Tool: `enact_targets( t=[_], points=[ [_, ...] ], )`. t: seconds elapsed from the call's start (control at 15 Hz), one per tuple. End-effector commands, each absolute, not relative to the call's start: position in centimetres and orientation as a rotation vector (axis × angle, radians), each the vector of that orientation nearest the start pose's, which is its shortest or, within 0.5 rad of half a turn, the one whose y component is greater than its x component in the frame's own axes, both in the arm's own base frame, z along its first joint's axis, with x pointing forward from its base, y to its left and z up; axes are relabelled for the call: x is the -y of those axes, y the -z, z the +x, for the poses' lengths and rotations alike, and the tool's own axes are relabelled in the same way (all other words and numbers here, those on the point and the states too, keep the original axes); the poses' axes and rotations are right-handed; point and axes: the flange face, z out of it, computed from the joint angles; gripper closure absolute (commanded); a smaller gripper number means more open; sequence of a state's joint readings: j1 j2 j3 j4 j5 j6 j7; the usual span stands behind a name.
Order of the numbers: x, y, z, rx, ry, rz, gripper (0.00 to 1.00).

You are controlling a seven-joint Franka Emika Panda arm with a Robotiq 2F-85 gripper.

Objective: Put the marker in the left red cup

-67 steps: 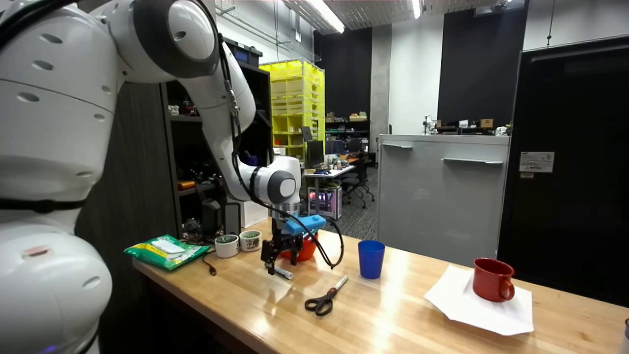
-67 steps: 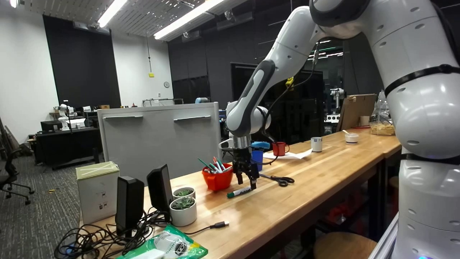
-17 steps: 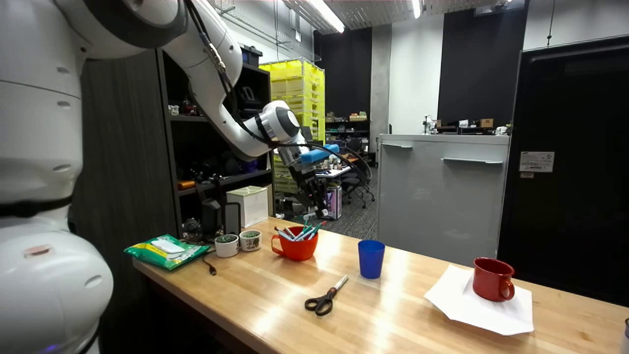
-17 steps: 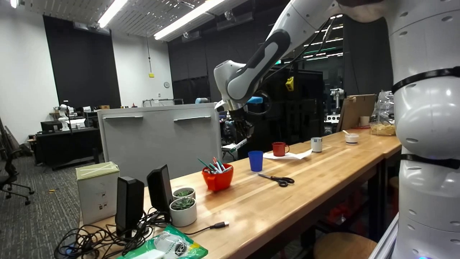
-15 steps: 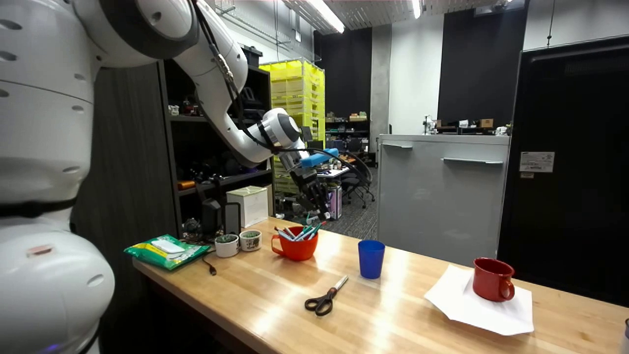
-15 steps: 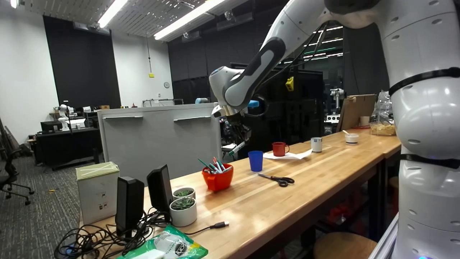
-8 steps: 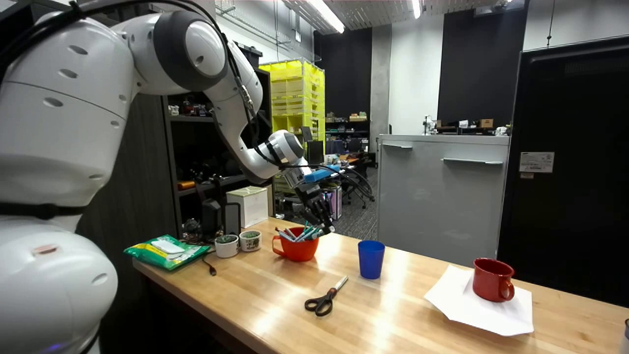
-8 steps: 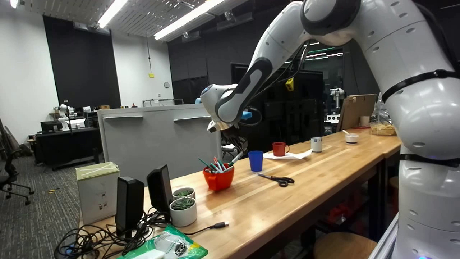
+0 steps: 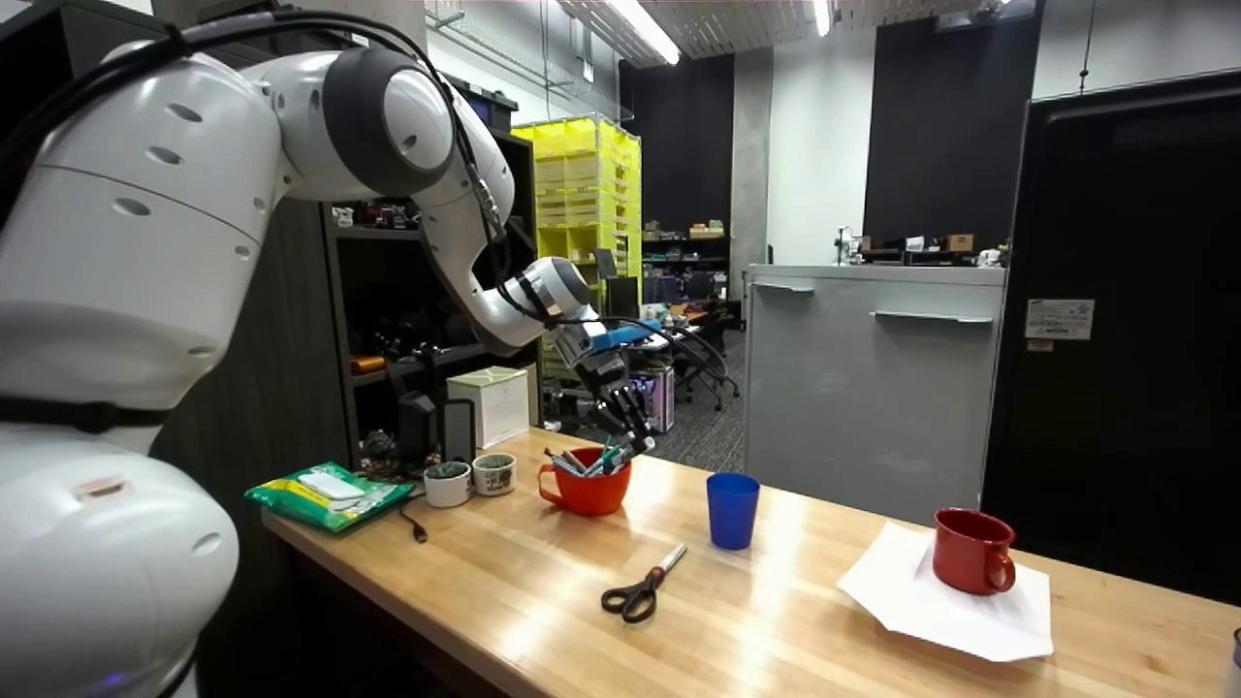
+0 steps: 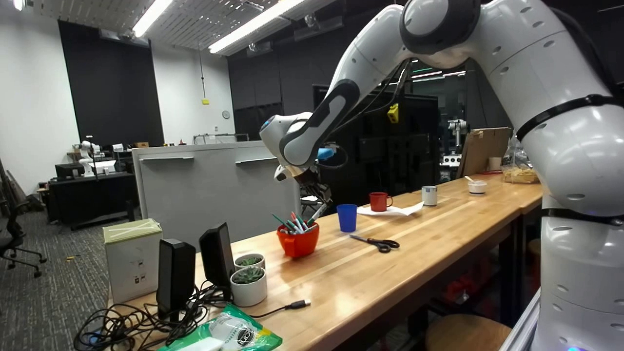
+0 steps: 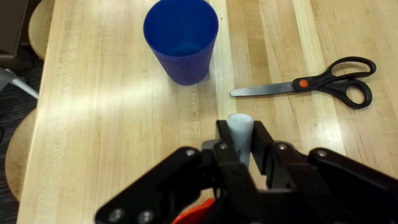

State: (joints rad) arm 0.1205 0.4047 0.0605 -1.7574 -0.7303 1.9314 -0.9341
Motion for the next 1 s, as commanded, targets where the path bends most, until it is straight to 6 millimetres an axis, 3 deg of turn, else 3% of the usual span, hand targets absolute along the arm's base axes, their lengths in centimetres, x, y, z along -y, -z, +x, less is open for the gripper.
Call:
enact_targets(
  t=[0.0,0.33,0.93],
  points=[
    [-7.9,-34.0,63.9,2.374,-0.910,-2.675,0.95],
    [-8.7,-32.4,64.2,2.369,-1.035,-2.657,0.95],
    [-10.8,-29.3,64.6,2.368,-1.037,-2.588,0.95]
  ],
)
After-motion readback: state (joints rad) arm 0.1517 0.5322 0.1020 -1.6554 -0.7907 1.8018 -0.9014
